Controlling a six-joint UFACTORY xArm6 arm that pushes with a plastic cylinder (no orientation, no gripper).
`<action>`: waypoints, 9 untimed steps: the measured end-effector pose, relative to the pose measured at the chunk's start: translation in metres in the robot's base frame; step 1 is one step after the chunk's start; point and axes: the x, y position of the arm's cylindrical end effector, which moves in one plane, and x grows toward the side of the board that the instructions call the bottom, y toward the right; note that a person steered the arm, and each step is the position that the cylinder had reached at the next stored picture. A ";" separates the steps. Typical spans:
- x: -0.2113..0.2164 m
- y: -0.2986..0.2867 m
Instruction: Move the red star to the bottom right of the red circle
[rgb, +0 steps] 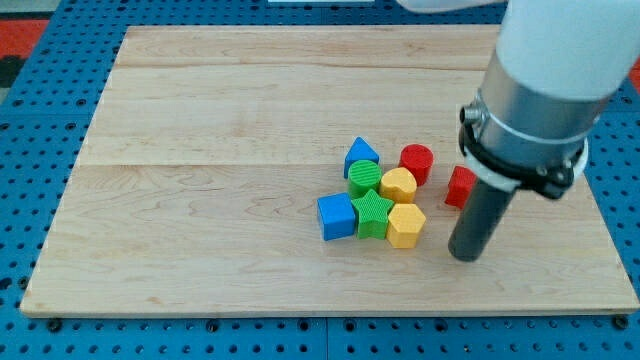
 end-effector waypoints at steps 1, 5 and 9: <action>0.004 -0.043; 0.008 0.016; -0.087 0.036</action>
